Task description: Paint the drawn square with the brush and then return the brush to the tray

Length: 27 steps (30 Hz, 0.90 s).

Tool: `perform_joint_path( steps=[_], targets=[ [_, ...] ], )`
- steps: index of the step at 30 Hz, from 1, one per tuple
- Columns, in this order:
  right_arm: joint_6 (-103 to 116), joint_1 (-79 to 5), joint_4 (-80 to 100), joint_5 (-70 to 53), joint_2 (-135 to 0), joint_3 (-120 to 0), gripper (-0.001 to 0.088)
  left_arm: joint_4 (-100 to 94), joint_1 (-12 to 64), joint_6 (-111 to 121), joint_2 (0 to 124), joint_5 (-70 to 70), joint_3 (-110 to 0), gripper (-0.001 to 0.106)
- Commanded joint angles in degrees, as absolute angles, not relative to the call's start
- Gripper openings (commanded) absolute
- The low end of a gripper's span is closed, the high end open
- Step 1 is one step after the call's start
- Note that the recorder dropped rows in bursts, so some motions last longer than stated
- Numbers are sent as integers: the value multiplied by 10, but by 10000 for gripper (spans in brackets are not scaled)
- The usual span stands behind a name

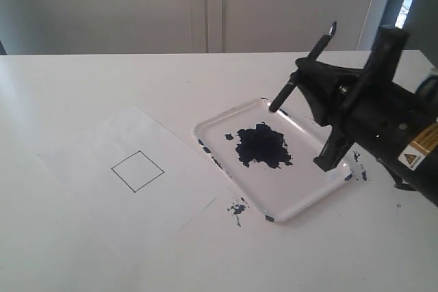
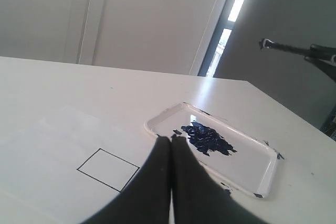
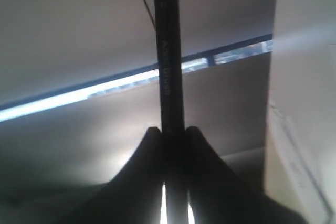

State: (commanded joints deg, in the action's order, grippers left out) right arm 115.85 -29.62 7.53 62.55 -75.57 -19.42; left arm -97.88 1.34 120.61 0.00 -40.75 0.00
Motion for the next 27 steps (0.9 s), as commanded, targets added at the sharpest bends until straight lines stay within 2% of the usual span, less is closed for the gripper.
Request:
perform_joint_path(
  steps=[13,17,20,24,27],
  targets=[
    [1100,-296,107,673,-756,-125,0,-979,13,1206,0,-407,0,0],
    [933,-296,138,684,-756,-125,0,-979,13,1206,0,-407,0,0],
    [854,-296,172,615,-755,-127,0,-979,13,1206,0,-407,0,0],
    [727,-296,187,447,-755,-136,0,-979,13,1206,0,-407,0,0],
    [665,-296,180,400,-752,-149,0,-979,13,1206,0,-407,0,0]
  ],
)
